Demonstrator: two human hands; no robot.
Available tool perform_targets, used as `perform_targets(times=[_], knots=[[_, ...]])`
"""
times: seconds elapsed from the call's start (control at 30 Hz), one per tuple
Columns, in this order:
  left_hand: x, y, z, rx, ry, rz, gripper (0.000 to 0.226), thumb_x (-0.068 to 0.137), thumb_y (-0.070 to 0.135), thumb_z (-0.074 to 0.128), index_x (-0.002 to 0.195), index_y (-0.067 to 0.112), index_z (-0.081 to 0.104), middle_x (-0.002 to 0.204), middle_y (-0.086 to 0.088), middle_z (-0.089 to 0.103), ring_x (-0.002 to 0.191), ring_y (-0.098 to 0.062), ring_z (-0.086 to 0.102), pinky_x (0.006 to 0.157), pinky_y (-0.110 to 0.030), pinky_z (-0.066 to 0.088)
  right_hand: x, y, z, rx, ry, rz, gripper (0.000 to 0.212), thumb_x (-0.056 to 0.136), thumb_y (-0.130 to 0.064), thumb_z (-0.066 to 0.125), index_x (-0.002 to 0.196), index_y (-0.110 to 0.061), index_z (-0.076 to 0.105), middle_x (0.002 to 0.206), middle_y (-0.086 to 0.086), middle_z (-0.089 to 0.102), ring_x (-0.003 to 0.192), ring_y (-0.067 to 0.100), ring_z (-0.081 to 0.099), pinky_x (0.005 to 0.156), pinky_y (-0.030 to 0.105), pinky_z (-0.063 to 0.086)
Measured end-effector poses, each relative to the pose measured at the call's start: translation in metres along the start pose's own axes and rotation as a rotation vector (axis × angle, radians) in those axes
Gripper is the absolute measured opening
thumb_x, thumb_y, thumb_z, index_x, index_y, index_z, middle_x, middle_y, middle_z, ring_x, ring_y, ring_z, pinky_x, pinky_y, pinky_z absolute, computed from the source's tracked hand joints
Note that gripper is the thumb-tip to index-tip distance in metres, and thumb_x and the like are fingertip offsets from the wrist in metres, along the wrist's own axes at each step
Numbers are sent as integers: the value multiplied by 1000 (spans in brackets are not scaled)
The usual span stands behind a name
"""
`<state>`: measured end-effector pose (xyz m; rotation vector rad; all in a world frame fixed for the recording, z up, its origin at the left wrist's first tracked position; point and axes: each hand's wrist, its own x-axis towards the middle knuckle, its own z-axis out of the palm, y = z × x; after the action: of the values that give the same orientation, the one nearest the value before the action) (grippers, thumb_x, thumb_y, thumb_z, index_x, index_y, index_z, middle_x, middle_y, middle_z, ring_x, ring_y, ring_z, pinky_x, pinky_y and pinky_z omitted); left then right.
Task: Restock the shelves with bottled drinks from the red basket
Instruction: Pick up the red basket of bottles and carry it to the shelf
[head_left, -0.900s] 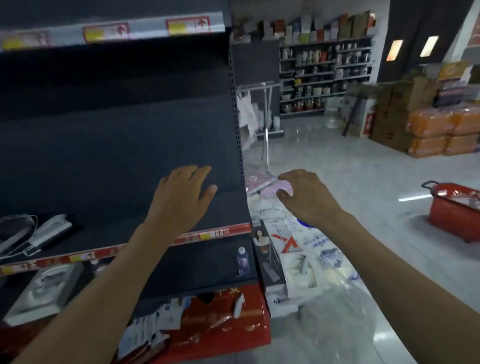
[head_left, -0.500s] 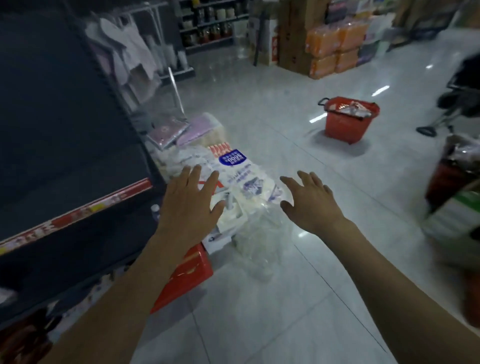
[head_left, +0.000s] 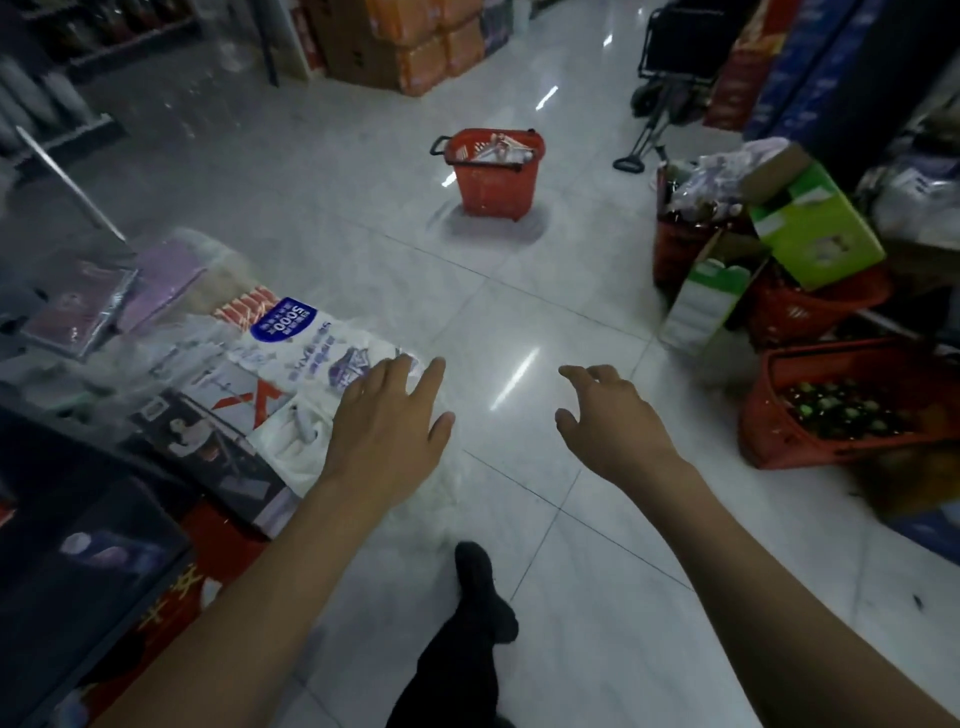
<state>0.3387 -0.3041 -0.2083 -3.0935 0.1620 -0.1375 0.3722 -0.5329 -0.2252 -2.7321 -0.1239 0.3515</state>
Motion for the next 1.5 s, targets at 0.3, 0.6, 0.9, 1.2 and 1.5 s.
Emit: perform_targets(times=[0.3,0.6,0.9,1.2,1.5], knots=[[166,-26,38,-38,-48,24,52,92,43,59,136,16,54,126,-17,62,110,-35,61,86,-47,51,140,10,-34,-62,-7,94,55,97,-29,50,150,-23,36,146,10,45,126,30,51,98,43,49],[326,-32,46,-76,-15,177,30,93,31,57,111,9,66,94,-13,69,81,-32,65,71,-41,53,258,25,-98,-66,96,164,47,98,-29,49,144,-23,44,129,8,57,115,29,57,86,38,48],[497,-18,63,-139,147,280,25,87,5,63,65,10,52,52,1,34,36,-23,39,39,-26,41,422,60,-133,13,220,178,30,101,-32,40,87,-14,59,81,9,64,77,32,60,61,35,42],[663,-26,63,-41,108,161,17,93,19,58,80,9,63,60,-2,50,47,-21,44,47,-29,46,611,67,-176,96,133,82,23,98,-31,44,97,-19,63,88,2,66,79,29,58,64,32,41],[808,-108,100,-21,64,-44,24,94,19,56,72,10,58,54,-2,50,44,-21,45,46,-29,43,809,16,-197,108,64,-60,23,98,-25,43,98,-17,65,84,1,66,73,23,59,59,29,42]])
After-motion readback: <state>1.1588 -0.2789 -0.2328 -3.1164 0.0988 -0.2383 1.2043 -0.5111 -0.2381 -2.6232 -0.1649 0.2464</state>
